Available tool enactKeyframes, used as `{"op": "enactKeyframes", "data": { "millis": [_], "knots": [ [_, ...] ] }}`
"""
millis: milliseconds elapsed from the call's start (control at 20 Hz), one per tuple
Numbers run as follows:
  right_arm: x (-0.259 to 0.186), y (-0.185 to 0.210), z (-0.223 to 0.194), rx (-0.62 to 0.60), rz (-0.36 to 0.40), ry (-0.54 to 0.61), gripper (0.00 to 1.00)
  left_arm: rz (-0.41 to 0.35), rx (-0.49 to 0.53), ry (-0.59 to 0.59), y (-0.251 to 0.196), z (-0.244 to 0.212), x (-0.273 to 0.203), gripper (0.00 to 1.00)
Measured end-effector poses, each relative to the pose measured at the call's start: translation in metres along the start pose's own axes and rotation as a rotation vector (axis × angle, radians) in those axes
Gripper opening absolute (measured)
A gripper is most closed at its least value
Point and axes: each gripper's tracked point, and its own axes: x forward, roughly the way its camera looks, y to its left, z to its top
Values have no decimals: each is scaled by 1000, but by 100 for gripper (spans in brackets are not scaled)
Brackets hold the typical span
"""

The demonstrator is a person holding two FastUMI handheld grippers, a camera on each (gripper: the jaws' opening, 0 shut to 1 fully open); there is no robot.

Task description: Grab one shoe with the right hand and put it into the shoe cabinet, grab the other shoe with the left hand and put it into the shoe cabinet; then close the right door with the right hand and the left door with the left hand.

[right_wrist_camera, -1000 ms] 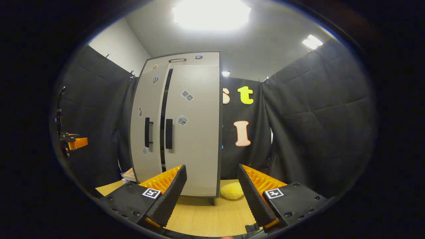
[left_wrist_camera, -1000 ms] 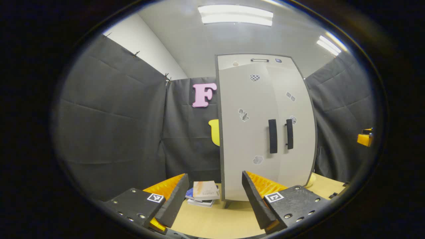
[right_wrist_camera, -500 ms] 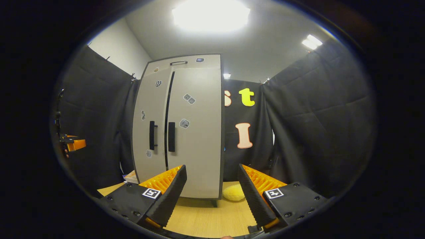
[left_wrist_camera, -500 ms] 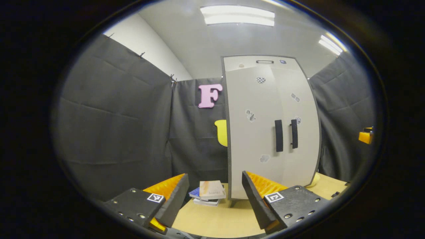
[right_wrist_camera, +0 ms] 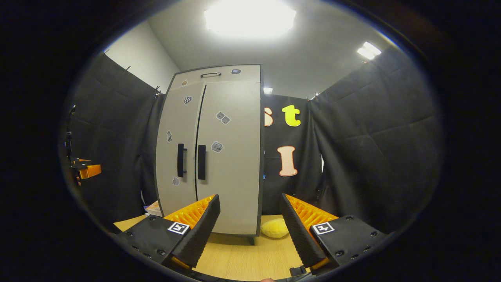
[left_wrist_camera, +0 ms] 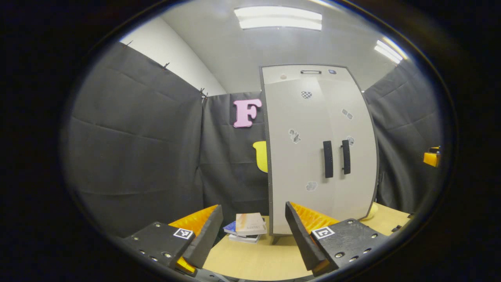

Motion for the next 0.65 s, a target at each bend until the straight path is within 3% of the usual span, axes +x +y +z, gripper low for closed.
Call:
{"op": "enactKeyframes", "data": {
  "millis": [650],
  "knots": [
    [7, 3, 3, -4, 7, -6, 98, 9, 22, -5, 3, 3, 1, 97]
  ]
}}
